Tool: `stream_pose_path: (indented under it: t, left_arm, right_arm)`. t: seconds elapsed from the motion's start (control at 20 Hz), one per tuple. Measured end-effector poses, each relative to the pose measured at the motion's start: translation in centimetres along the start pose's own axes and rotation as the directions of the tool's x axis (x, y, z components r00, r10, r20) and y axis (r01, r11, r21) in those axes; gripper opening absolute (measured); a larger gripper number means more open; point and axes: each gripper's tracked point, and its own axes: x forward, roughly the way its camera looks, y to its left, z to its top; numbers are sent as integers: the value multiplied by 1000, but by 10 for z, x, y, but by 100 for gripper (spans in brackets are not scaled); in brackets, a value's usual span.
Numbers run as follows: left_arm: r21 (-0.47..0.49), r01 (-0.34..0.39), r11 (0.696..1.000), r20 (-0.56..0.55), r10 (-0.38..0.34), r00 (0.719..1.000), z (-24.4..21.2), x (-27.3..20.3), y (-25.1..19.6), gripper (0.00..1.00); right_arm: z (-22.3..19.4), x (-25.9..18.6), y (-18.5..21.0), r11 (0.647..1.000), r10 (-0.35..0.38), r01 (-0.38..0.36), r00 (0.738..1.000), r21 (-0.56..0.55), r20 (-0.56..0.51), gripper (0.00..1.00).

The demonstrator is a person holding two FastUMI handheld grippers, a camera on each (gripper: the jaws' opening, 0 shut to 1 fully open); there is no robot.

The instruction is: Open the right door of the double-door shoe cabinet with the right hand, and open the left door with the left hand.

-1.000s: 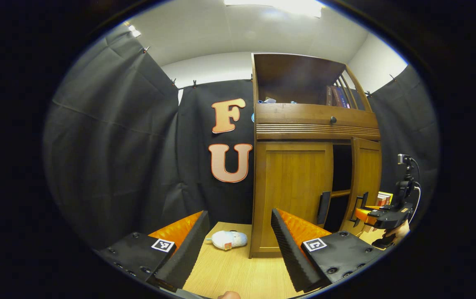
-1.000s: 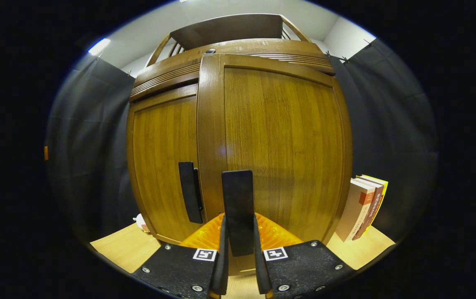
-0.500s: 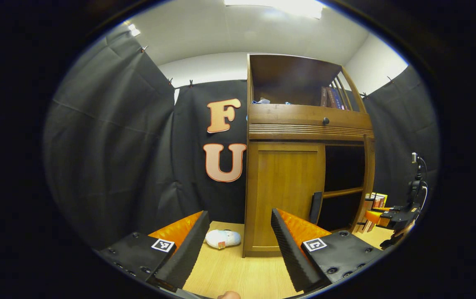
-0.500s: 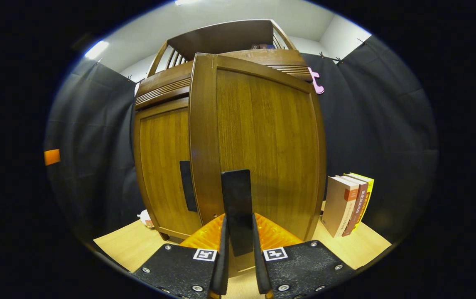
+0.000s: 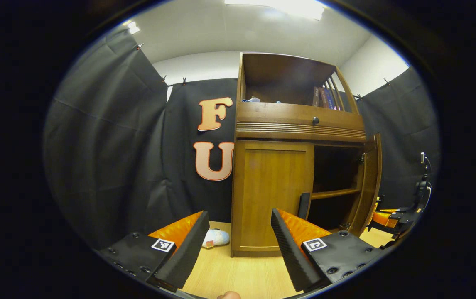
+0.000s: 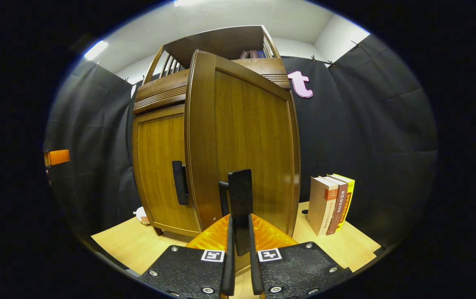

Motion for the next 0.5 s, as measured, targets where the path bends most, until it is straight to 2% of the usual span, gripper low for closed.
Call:
stream_pose_path:
  t: [0.3, 0.5]
  left_arm:
    - [32, 17, 999, 36, -19, 999, 8, 4, -20, 97]
    - [34, 35, 999, 35, -36, 999, 6, 10, -37, 96]
  right_arm:
    - [3, -21, -32, 999, -28, 29, 999, -15, 16, 10]
    - [2, -31, -51, 1000, -12, 12, 1000, 18, -4, 9]
